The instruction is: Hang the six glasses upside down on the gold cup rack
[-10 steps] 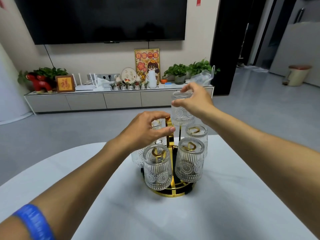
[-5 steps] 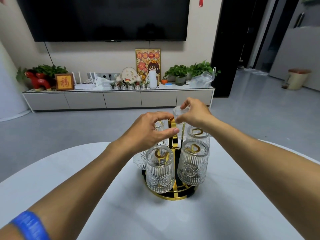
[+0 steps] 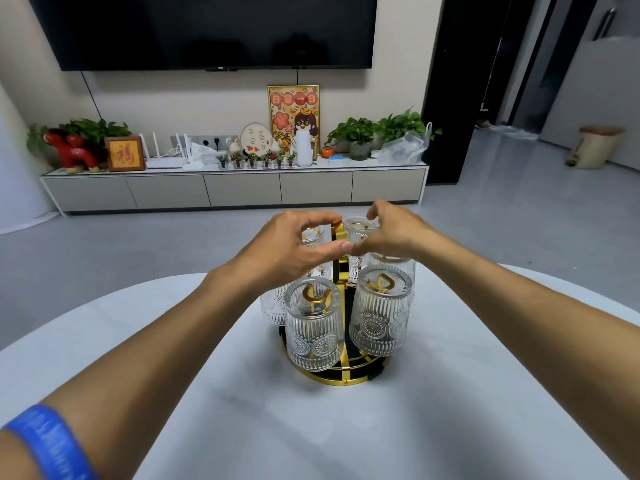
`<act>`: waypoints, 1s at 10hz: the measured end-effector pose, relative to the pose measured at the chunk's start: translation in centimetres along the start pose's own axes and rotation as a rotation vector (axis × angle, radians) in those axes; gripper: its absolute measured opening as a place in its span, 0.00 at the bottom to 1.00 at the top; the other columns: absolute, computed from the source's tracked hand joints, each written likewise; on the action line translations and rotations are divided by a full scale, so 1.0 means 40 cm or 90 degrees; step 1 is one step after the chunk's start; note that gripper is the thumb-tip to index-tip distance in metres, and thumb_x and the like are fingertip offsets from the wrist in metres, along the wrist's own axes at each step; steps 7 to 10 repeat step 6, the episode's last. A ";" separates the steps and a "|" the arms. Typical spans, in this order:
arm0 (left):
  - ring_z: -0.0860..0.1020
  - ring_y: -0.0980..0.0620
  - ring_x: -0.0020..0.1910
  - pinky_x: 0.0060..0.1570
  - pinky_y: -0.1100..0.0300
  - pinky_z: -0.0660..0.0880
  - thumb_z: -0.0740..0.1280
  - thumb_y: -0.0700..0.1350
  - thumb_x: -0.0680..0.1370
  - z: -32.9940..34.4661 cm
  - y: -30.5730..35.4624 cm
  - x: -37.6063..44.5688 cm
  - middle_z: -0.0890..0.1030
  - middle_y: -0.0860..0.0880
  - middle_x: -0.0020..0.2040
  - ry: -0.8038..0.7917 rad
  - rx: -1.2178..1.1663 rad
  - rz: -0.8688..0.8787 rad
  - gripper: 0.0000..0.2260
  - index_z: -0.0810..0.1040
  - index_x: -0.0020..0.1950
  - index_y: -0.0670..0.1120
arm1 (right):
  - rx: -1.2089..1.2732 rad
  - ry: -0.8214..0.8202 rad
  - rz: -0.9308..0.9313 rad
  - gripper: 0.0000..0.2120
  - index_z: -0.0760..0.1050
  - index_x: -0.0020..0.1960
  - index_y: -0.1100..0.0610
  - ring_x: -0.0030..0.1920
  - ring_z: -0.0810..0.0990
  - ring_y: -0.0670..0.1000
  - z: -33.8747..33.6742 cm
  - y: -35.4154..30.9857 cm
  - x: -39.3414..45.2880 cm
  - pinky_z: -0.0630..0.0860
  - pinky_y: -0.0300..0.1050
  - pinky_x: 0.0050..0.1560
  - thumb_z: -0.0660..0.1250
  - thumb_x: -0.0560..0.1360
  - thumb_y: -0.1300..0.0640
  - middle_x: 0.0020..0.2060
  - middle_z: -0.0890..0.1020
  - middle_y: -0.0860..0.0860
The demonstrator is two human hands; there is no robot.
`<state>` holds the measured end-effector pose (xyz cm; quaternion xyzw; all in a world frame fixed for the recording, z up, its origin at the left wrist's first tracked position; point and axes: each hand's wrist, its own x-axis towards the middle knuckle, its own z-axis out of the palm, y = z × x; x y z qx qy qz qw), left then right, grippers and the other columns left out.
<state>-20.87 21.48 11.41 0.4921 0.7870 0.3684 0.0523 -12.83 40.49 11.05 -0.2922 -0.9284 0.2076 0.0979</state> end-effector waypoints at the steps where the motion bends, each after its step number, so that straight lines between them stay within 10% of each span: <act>1: 0.71 0.52 0.69 0.67 0.47 0.69 0.65 0.71 0.64 0.000 0.005 -0.004 0.75 0.53 0.70 0.002 -0.004 -0.008 0.36 0.75 0.68 0.56 | 0.001 -0.024 0.004 0.39 0.66 0.66 0.53 0.53 0.76 0.56 -0.008 0.015 -0.024 0.76 0.52 0.48 0.79 0.62 0.45 0.53 0.74 0.50; 10: 0.66 0.50 0.73 0.69 0.51 0.64 0.63 0.66 0.71 0.000 0.040 -0.014 0.68 0.52 0.75 -0.007 0.044 -0.010 0.33 0.68 0.73 0.55 | 0.080 0.023 0.002 0.41 0.62 0.71 0.54 0.61 0.76 0.58 -0.022 0.027 -0.093 0.76 0.56 0.57 0.75 0.67 0.38 0.66 0.75 0.56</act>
